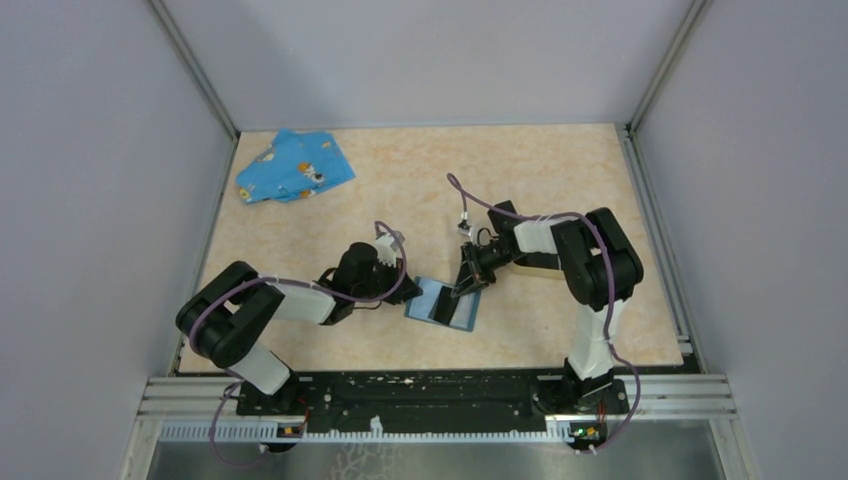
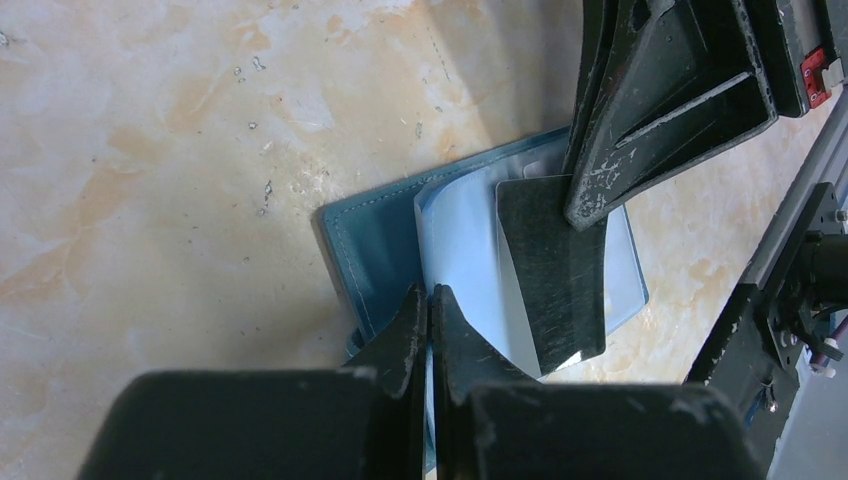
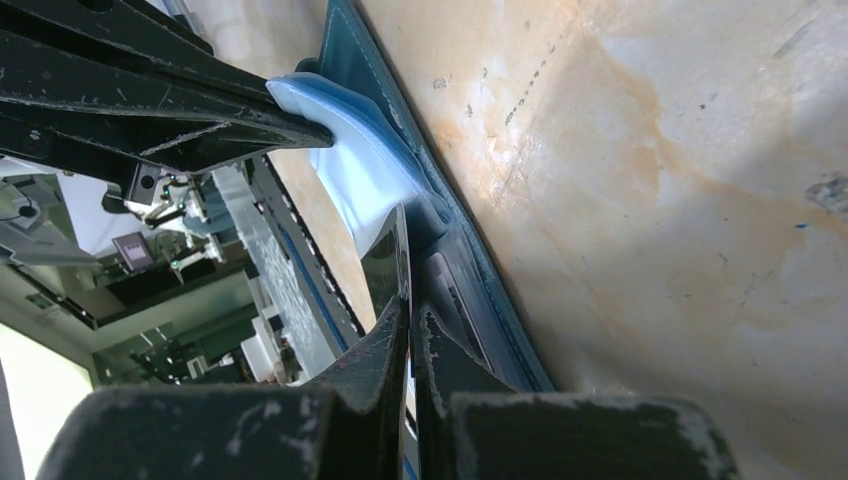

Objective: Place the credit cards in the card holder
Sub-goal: Insert the credit card into the card holder.

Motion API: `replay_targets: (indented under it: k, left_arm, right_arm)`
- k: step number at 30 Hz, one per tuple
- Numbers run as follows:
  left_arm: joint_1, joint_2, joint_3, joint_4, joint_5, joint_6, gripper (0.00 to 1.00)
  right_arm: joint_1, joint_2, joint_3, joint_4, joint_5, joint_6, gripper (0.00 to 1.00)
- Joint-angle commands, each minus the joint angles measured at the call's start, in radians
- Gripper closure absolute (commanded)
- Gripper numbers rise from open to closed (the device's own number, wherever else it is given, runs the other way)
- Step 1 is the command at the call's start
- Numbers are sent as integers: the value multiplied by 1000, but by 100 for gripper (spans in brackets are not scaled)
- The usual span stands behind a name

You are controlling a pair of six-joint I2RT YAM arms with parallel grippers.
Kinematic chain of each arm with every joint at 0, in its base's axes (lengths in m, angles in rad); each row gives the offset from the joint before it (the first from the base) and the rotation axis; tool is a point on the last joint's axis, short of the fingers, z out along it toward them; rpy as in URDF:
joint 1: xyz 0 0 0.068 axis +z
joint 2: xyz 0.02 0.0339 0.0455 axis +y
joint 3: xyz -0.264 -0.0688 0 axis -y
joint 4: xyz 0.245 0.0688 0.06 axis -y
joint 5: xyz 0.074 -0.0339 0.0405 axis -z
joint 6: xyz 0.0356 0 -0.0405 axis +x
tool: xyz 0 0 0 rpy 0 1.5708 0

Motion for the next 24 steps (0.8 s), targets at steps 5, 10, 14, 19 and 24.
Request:
replay_targets:
  k: [5,10,14,19,24]
  left_arm:
    - [2,26,32,10,22,19,100]
    - [2,25,32,8,21,20,100]
    - [3,14,30,-4,5,22,100]
    - [3,2,25,-11,-5,29,100]
    - [3,9,37,-14,2,32,100]
  right_arm:
    - [19,36,37,10,28,51,100]
    - [19,45,47,-12,103,89,100]
    - [19,25,39,-31,137,101,100]
    - [19,-40,-5,-3,183,141,100]
    - [21,-61,-18,-7,186,157,100]
